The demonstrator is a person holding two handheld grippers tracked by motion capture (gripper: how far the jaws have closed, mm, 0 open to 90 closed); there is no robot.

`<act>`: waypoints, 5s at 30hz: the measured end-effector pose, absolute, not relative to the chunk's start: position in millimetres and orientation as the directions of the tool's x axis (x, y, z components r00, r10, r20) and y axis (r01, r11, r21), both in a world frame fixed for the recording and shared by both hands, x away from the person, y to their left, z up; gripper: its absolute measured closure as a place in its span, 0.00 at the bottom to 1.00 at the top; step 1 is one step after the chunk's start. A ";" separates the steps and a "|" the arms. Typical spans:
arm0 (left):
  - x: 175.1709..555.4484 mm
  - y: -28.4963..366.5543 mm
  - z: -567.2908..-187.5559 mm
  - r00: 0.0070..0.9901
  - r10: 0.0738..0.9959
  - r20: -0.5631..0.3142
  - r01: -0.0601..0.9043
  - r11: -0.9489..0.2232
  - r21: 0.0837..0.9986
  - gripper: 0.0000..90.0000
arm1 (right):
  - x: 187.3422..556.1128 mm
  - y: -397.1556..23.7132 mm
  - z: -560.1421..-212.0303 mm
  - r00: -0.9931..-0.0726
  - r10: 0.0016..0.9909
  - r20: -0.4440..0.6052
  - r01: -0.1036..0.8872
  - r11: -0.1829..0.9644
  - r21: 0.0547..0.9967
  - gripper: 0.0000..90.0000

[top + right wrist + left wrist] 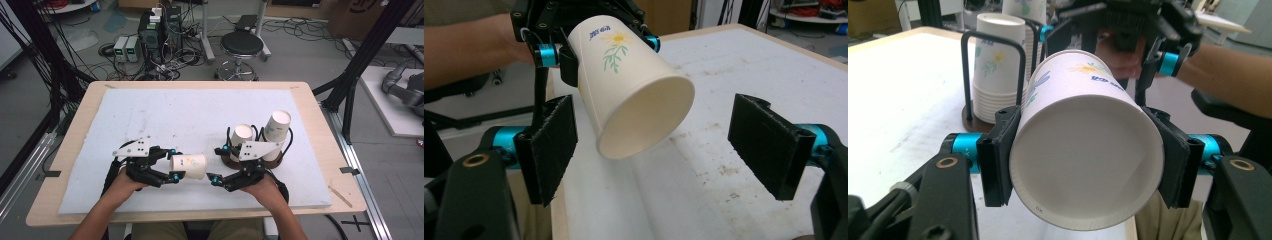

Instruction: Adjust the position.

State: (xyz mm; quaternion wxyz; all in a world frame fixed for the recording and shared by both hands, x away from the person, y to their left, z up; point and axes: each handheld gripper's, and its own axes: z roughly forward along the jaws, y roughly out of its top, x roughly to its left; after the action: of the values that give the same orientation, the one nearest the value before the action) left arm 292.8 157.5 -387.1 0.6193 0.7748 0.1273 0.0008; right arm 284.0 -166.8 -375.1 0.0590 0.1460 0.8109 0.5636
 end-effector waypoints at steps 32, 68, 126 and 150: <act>284.7 146.6 -384.0 0.986 0.097 -0.134 0.147 -0.149 0.978 0.41 | 286.1 -153.0 -394.8 -0.971 0.168 0.170 0.213 0.289 0.933 0.23; 281.6 151.1 -372.6 0.972 0.214 -0.097 0.161 -0.307 0.938 0.17 | 290.7 -155.6 -370.7 -0.983 0.166 0.074 0.143 0.456 0.878 0.39; 294.4 99.6 -363.3 0.993 0.106 -0.056 0.113 -0.678 0.726 0.38 | 295.8 -85.2 -311.5 -0.996 0.007 -0.084 -0.029 0.907 0.420 0.38; 296.5 122.5 -387.9 0.975 0.180 -0.134 0.202 -0.447 0.871 0.35 | 302.5 -120.6 -310.2 -0.990 0.140 0.031 0.121 0.693 0.710 0.24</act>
State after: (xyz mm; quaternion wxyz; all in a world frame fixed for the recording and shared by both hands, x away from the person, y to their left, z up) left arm 296.5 122.5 -387.9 0.5137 0.8505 0.1124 -0.0110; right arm 302.5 -120.6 -310.2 0.0128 0.0709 0.9201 0.3851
